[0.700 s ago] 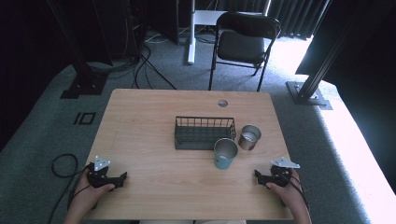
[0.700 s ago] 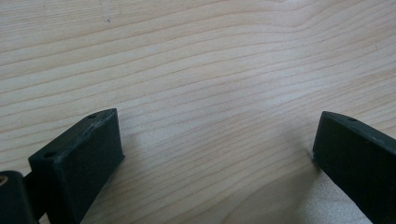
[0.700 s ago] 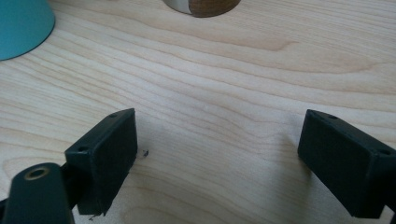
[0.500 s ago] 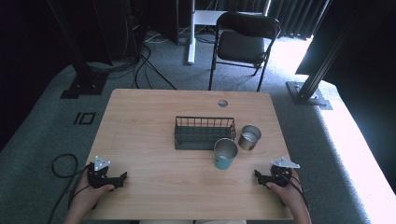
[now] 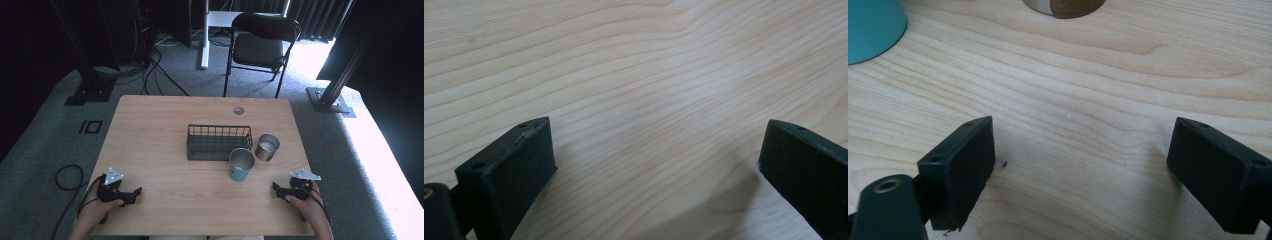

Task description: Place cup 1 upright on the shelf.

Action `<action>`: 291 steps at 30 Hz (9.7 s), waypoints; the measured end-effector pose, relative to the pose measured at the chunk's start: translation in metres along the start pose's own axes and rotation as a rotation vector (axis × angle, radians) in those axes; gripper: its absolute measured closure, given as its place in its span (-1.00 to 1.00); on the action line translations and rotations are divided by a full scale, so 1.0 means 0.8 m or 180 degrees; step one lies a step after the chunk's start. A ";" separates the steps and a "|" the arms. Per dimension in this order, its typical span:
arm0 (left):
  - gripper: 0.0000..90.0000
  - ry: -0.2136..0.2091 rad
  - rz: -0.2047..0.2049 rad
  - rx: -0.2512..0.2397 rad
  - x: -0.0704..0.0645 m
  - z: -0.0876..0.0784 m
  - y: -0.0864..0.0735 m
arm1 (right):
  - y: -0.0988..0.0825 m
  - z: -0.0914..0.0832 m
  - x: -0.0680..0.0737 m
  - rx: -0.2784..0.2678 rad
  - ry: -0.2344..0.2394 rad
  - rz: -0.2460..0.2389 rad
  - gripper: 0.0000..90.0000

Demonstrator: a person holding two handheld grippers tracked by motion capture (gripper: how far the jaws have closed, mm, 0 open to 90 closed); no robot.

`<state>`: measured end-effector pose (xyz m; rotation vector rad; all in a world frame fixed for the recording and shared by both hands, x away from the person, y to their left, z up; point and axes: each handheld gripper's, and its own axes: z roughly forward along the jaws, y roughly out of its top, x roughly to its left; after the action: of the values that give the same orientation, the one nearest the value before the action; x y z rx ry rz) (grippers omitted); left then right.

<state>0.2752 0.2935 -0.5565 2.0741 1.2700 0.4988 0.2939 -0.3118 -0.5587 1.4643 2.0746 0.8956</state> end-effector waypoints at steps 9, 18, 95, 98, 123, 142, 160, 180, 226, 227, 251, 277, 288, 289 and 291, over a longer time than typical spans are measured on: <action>-0.95 -0.0095 0.0181 -0.0028 -0.019 0.006 0.014 | 0.000 0.000 0.000 -0.0001 -0.0001 0.0000 -0.74; -0.95 -0.0190 0.0329 -0.0097 -0.040 0.014 0.032 | 0.000 0.000 0.000 0.0000 0.0000 0.0000 -0.74; -0.95 -0.1099 0.1080 -0.0665 -0.220 0.087 0.158 | 0.000 0.000 0.000 -0.0001 0.0001 0.0006 -0.75; -0.95 -0.1144 0.1090 -0.0670 -0.225 0.090 0.161 | 0.000 0.000 0.000 0.0000 0.0001 0.0005 -0.75; -0.95 -0.1396 0.1074 -0.0777 -0.272 0.115 0.188 | 0.000 0.000 0.000 -0.0001 0.0001 0.0004 -0.75; -0.95 -0.1402 0.1123 -0.0844 -0.299 0.149 0.205 | 0.000 0.000 0.000 -0.0004 0.0002 0.0005 -0.74; -0.95 -0.1414 0.1103 -0.1005 -0.318 0.154 0.225 | 0.000 0.000 0.000 -0.0005 0.0004 0.0009 -0.74; -0.70 -0.1482 0.1036 -0.1088 -0.328 0.146 0.239 | 0.000 0.000 0.000 -0.0003 0.0003 0.0007 -0.74; -0.70 -0.1472 0.0840 -0.1653 -0.297 0.047 0.331 | 0.000 0.000 0.000 -0.0003 -0.0001 0.0003 -0.74; -0.70 -0.1426 0.0832 -0.1673 -0.294 0.046 0.333 | 0.000 0.000 0.000 -0.0003 -0.0001 0.0003 -0.74; -0.70 -0.0617 0.0339 -0.1812 -0.202 0.057 0.346 | 0.000 0.000 0.000 -0.0002 -0.0001 0.0003 -0.74; -0.70 -0.0256 -0.0124 -0.1567 -0.174 0.117 0.286 | 0.000 0.000 0.000 -0.0001 -0.0001 0.0004 -0.74; -0.70 -0.0223 -0.0065 -0.1478 -0.176 0.129 0.276 | 0.000 0.000 0.000 -0.0001 -0.0001 0.0006 -0.74; -0.70 -0.0230 -0.0062 -0.1469 -0.177 0.130 0.275 | 0.000 0.000 0.000 -0.0002 -0.0001 0.0004 -0.74; -0.70 -0.0214 -0.0039 -0.1442 -0.178 0.132 0.274 | 0.000 0.000 0.000 -0.0001 -0.0001 0.0005 -0.74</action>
<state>0.4155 0.0620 -0.4780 1.6872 1.0179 0.6393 0.2939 -0.3116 -0.5587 1.4661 2.0732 0.8962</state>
